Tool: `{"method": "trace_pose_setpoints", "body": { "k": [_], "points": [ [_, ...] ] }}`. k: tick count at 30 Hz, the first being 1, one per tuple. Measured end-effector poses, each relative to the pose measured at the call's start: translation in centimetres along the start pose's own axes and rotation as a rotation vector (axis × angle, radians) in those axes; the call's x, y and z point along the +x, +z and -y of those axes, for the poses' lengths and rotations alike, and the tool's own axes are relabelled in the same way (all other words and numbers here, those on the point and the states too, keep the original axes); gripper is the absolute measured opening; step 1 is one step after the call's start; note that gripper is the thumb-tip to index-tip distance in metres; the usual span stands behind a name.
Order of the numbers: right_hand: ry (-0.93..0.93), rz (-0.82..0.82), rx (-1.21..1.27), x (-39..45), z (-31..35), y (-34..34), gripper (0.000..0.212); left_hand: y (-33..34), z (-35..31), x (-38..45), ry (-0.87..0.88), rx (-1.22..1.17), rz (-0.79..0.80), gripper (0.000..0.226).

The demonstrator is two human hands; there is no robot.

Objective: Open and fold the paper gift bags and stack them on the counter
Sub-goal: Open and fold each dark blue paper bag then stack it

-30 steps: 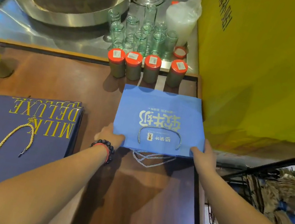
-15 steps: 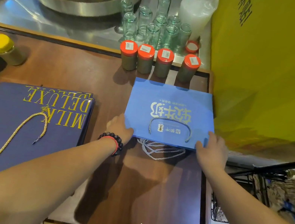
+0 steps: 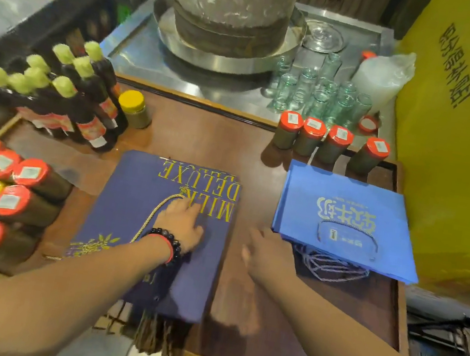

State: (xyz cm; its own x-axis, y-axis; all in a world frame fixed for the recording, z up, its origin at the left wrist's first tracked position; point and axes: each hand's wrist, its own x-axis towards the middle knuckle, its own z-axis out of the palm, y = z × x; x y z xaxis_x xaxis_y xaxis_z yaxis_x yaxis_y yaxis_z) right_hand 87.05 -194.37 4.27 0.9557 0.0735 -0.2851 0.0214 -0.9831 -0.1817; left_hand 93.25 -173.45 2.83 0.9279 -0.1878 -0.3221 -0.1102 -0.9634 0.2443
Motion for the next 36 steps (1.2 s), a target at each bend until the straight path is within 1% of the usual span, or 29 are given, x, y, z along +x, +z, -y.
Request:
{"method": "trace_pose_setpoints", "body": {
  "k": [3, 6, 8, 10, 12, 14, 17, 18, 19, 22, 23, 25, 27, 29, 30, 32, 33, 34, 35, 36],
  "points": [
    [0.074, 0.169, 0.065, 0.7, 4.4, 1.8, 0.042, 0.1, 7.5, -1.7, -0.115, 0.081, 0.044, 0.058],
    [0.183, 0.329, 0.217, 1.0, 7.5, 3.9, 0.058, 0.5, 13.5, -3.9, -0.308, 0.041, 0.072, 0.067],
    [0.267, 0.374, 0.328, 0.9, 8.9, 4.7, 0.070, 0.5, 16.2, -5.1, -0.386, -0.071, 0.108, 0.073],
    [0.332, 0.366, 0.412, 0.9, 9.9, 5.0, 0.075, 0.4, 17.9, -5.8, -0.399, -0.183, 0.133, 0.078],
    [0.384, 0.333, 0.464, 0.9, 10.7, 4.8, 0.074, 0.1, 18.4, -6.2, -0.354, -0.224, 0.110, 0.076],
    [0.425, 0.290, 0.521, 1.0, 11.4, 4.2, 0.067, -0.4, 18.2, -6.4, -0.323, -0.249, 0.090, 0.075],
    [0.464, 0.244, 0.559, 0.7, 11.8, 3.1, 0.043, -1.6, 17.4, -6.7, -0.334, -0.308, 0.104, 0.083],
    [0.480, 0.233, 0.567, 0.5, 11.8, 2.7, 0.038, -2.1, 17.1, -6.6, -0.315, -0.310, 0.100, 0.081],
    [0.497, 0.218, 0.586, 0.3, 11.6, 2.4, 0.037, -2.5, 16.8, -6.6, -0.289, -0.303, 0.103, 0.078],
    [0.543, 0.163, 0.672, -0.3, 11.1, 1.5, 0.045, -3.9, 16.0, -6.6, -0.234, -0.320, 0.152, 0.065],
    [0.557, 0.134, 0.700, -0.7, 11.0, 1.1, 0.047, -4.5, 15.8, -6.8, -0.238, -0.345, 0.173, 0.067],
    [0.567, 0.073, 0.729, -1.4, 10.6, 0.5, 0.046, -6.0, 15.4, -7.4, -0.213, -0.394, 0.181, 0.081],
    [0.564, 0.042, 0.752, -2.4, 10.1, -0.5, 0.042, -8.0, 14.6, -8.3, -0.097, -0.394, 0.177, 0.096],
    [0.588, 0.020, 0.793, -3.3, 8.8, -1.2, 0.038, -10.8, 13.4, -9.6, 0.068, -0.335, 0.271, 0.113],
    [0.609, 0.036, 0.837, -3.7, 8.2, -1.8, 0.031, -12.3, 12.6, -10.4, 0.151, -0.269, 0.341, 0.122],
    [0.607, 0.089, 0.898, -4.8, 7.1, -3.2, 0.009, -14.9, 11.0, -11.3, 0.286, -0.088, 0.459, 0.132],
    [0.598, 0.119, 0.881, -5.5, 6.7, -4.2, 0.009, -15.8, 10.1, -11.6, 0.335, -0.007, 0.485, 0.131],
    [0.588, 0.137, 0.845, -6.1, 6.1, -5.2, 0.012, -16.4, 9.3, -11.8, 0.362, 0.046, 0.482, 0.125],
    [0.573, 0.142, 0.799, -6.6, 5.6, -6.2, 0.011, -16.7, 8.5, -11.9, 0.379, 0.072, 0.451, 0.117],
    [0.561, 0.150, 0.734, -7.2, 4.9, -7.0, 0.016, -16.9, 7.8, -12.0, 0.401, 0.084, 0.407, 0.111]
  ]
}}
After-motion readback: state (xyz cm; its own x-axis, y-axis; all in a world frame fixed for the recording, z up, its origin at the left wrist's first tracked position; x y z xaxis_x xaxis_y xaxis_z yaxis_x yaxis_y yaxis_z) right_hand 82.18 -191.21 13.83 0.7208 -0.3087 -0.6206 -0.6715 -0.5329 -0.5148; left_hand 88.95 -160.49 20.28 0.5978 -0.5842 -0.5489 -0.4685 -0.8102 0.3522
